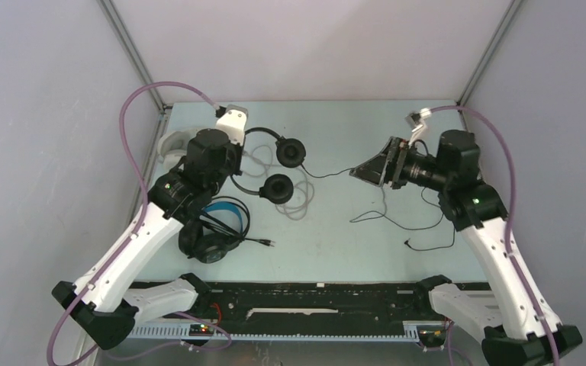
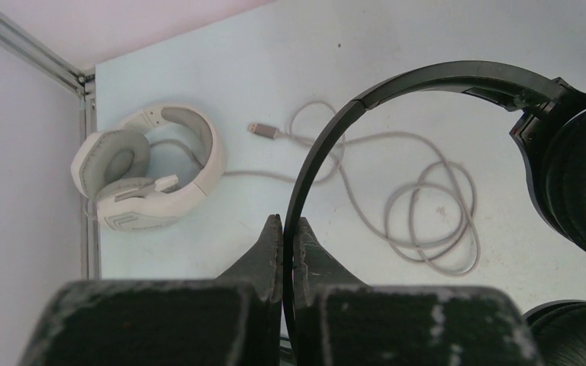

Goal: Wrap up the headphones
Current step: Wrap the headphones cable around the headphones.

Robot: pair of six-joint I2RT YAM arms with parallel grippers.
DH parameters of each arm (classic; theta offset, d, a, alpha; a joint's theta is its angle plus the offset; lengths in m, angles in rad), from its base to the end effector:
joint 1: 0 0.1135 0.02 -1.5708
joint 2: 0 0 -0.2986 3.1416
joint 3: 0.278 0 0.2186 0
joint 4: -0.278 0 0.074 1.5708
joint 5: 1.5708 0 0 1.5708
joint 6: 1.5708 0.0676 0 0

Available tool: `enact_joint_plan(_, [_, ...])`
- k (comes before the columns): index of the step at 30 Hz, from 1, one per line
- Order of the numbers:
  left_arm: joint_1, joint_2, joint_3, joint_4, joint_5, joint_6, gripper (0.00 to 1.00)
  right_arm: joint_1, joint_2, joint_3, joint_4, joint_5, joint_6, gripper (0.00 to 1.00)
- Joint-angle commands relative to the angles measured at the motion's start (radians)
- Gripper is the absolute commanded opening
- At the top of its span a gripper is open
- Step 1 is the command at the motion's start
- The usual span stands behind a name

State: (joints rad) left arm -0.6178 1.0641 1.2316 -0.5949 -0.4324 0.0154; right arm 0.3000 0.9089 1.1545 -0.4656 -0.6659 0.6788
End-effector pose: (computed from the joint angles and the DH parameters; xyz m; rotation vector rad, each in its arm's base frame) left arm 0.1758 -0.0902 0.4127 0.3431 1.9265 0.0366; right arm 0.1308 0.0842 0.4306 -0.1562 1.9285 1.2713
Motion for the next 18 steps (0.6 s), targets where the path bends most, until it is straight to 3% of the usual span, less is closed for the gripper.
enact_joint_plan(1, [0.017, 0.013, 0.123, 0.061, 0.017, -0.03, 0.0, -0.018, 0.038, -0.012, -0.122, -0.157, -0.13, 0.7])
enact_joint_plan(3, [0.024, 0.024, 0.146, 0.058, 0.015, -0.029, 0.0, -0.03, 0.056, -0.011, -0.163, -0.133, -0.175, 0.7])
enact_joint_plan(8, [0.034, 0.019, 0.144, 0.065, 0.024, -0.032, 0.0, -0.071, 0.1, 0.043, -0.337, 0.098, -0.302, 0.71])
enact_joint_plan(12, [0.034, 0.013, 0.126, 0.065, 0.07, -0.044, 0.0, -0.053, 0.094, 0.094, -0.355, 0.249, -0.33, 0.73])
enact_joint_plan(14, [0.034, 0.01, 0.112, 0.07, 0.104, -0.057, 0.0, -0.023, 0.079, 0.108, -0.285, 0.273, -0.33, 0.75])
enact_joint_plan(18, [0.034, -0.014, 0.074, 0.1, 0.167, -0.089, 0.0, 0.095, 0.051, 0.062, 0.016, 0.196, -0.279, 0.82])
